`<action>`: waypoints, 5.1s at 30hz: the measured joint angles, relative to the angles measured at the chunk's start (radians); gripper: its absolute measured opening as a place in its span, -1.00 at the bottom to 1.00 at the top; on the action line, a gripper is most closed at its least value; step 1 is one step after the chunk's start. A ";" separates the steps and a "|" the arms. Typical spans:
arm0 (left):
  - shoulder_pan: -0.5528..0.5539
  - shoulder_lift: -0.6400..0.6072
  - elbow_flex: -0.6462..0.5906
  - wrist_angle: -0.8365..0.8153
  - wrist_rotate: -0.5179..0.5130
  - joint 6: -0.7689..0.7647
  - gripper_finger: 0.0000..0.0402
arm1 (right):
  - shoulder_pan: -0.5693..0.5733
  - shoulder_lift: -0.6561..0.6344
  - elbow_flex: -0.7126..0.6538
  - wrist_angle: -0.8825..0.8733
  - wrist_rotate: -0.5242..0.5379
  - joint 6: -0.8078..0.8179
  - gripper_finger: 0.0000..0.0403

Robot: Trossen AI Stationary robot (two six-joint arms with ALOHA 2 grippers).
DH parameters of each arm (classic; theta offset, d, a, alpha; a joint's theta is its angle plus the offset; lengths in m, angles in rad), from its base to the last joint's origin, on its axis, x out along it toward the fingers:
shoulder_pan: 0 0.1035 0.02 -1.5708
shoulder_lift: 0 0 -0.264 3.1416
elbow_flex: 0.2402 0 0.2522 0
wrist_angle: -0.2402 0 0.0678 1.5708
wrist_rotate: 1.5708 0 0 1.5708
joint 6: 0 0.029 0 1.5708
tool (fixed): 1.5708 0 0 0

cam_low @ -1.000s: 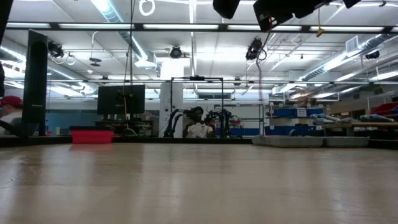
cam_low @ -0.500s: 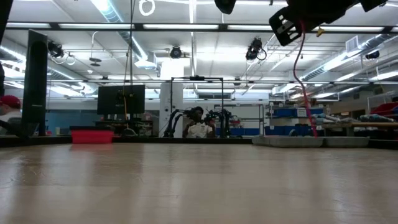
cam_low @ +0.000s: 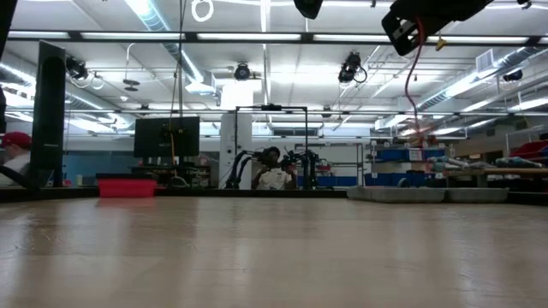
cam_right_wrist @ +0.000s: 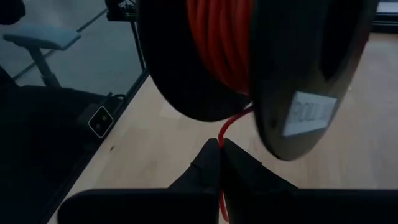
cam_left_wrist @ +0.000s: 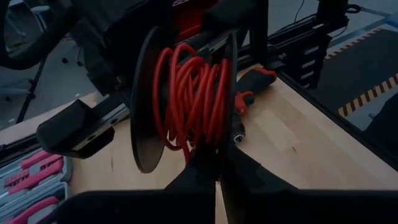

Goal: Coil cords
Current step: Coil the red wire onto the black spool

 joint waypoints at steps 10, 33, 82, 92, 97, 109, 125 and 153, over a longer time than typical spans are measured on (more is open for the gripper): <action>-0.001 0.000 0.000 -0.003 -0.006 -0.009 -0.95 | 0.000 -0.001 0.000 0.023 0.020 -0.027 -0.99; -0.017 0.002 0.000 -0.336 -0.117 -0.261 -0.95 | 0.026 0.019 0.000 -0.124 0.143 0.208 -0.66; -0.036 0.005 -0.004 -0.243 -0.307 -0.210 -0.88 | 0.018 0.018 0.000 0.082 0.410 -0.049 -0.99; -0.035 -0.055 0.001 -0.290 -0.359 -0.242 -0.35 | 0.021 -0.003 0.001 0.069 0.430 -0.051 -1.00; -0.034 -0.104 0.004 -0.334 -0.369 -0.265 -0.32 | 0.022 -0.043 0.001 0.056 0.430 -0.054 -1.00; -0.055 -0.120 0.002 -0.372 -0.368 -0.248 -0.32 | 0.034 -0.059 -0.001 -0.002 0.455 -0.048 -1.00; -0.040 -0.118 0.001 -0.286 -0.452 -0.049 -0.32 | 0.039 -0.060 -0.001 0.023 0.396 -0.082 -1.00; -0.042 -0.062 0.000 -0.313 -0.482 -0.046 -0.32 | 0.039 -0.047 0.000 0.039 0.404 -0.089 -1.00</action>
